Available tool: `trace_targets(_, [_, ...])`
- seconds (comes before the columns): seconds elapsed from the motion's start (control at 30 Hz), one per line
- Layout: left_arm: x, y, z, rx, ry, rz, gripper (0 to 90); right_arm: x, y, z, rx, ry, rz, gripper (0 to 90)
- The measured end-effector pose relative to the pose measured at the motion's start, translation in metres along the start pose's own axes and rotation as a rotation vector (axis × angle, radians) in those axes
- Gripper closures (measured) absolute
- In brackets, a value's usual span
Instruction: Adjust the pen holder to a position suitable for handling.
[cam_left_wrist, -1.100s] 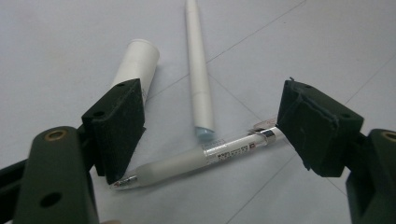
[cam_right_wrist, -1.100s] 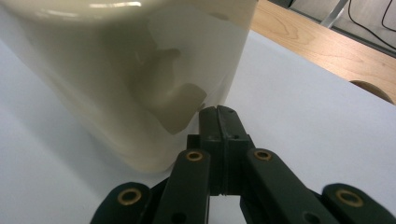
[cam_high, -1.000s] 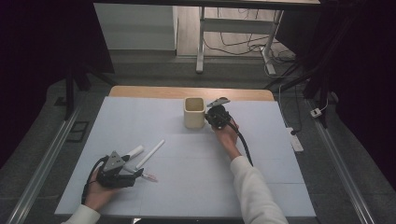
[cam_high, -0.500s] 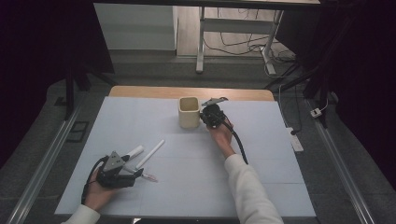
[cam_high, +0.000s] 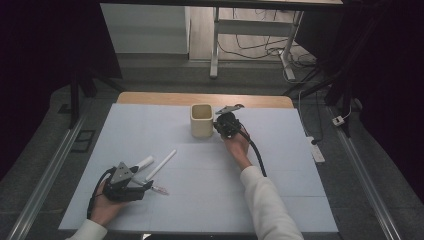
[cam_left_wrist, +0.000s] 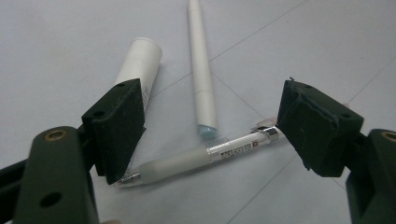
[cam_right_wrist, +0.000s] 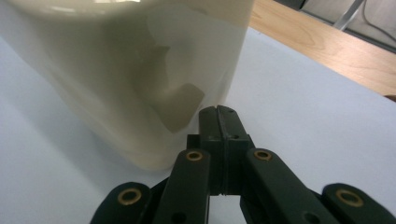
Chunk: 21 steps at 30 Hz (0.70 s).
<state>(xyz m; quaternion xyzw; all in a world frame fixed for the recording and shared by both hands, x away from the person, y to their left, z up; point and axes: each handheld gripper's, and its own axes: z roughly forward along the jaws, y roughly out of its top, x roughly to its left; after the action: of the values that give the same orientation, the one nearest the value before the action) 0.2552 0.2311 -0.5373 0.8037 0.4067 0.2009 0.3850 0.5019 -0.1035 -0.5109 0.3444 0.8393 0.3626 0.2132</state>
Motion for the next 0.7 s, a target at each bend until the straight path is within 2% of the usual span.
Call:
trace_targets(0.07, [0.000, 0.000, 0.000, -0.001, 0.001, -0.002, 23.0, -0.001, -0.002, -0.005, -0.008, -0.010, -0.003, 89.4])
trace_targets(0.33, [0.000, -0.001, 0.000, 0.001, 0.003, -0.003, 23.0, -0.011, -0.022, -0.033, -0.039, 0.032, 0.051, 89.4])
trace_targets(0.7, [0.001, -0.001, 0.001, 0.008, 0.009, -0.010, 23.0, -0.017, -0.051, -0.074, -0.050, 0.045, 0.034, 89.4])
